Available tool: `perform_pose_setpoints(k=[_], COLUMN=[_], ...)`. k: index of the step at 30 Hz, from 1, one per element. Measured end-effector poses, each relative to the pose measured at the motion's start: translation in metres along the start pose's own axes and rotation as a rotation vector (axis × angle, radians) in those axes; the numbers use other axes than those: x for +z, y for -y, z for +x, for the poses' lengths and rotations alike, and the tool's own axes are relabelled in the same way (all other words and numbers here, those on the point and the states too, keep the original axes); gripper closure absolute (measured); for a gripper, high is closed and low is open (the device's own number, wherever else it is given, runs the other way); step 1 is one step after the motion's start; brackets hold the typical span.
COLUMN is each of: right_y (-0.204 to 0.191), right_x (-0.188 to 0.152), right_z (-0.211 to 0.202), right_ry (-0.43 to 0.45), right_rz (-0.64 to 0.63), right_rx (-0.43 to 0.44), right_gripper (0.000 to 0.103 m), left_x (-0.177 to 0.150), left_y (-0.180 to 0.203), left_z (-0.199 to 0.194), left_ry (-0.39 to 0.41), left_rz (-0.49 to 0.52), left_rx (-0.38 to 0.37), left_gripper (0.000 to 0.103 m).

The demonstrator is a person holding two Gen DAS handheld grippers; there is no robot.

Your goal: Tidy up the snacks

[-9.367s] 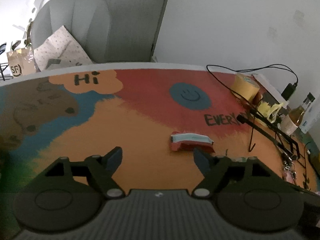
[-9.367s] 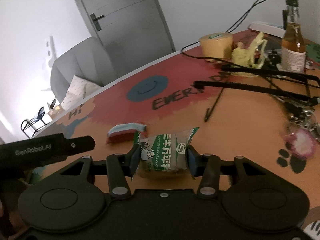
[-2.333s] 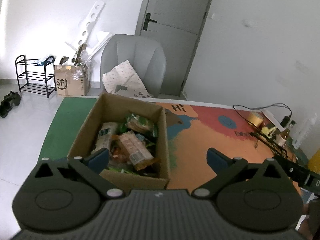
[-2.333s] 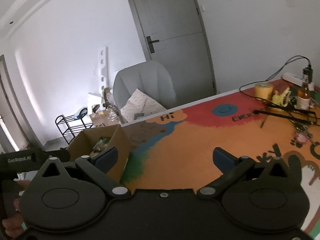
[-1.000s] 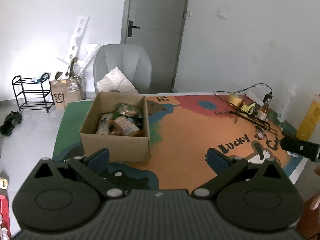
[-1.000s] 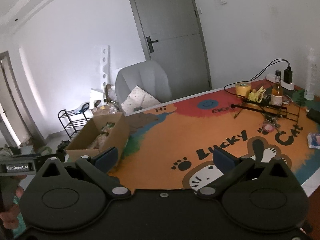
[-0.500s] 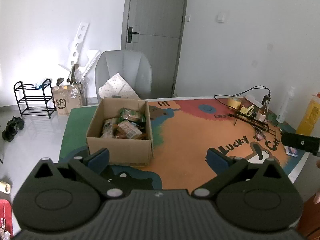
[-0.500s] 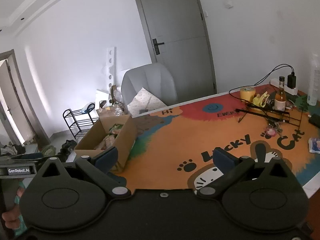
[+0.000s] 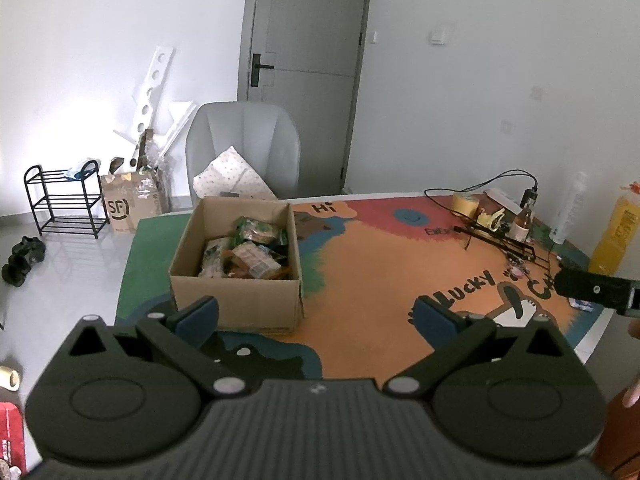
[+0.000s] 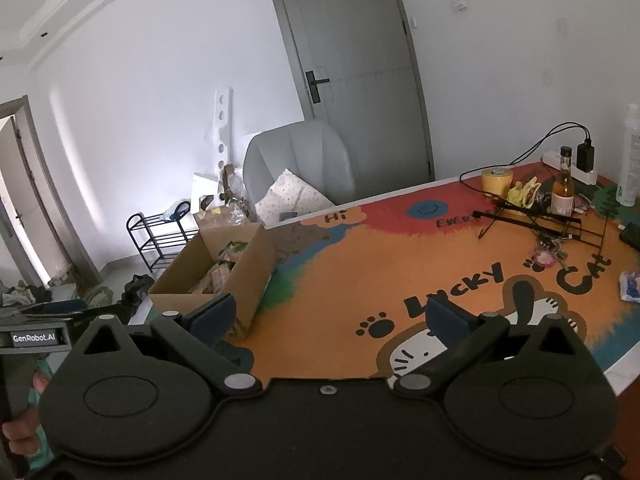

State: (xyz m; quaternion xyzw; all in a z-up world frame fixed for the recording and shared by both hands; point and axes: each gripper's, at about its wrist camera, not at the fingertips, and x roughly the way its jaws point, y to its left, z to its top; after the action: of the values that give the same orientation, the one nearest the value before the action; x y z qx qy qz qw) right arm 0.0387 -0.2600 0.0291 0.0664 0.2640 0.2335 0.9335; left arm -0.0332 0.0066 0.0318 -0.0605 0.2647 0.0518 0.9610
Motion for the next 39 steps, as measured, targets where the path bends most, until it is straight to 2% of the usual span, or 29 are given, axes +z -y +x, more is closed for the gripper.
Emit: perform_pose_setpoints(k=[39], right_y=[-0.0004], right_x=[0.0005], right_z=[-0.0012], right_ry=[0.002], right_rz=[0.006], right_rx=[0.007], right_gripper=[0.0], left_x=[0.0], left_y=[0.0009], left_z=[-0.0004], left_ry=[-0.001], left_rz=[0.001], left_rx=[-0.002], left_gripper=[0.0])
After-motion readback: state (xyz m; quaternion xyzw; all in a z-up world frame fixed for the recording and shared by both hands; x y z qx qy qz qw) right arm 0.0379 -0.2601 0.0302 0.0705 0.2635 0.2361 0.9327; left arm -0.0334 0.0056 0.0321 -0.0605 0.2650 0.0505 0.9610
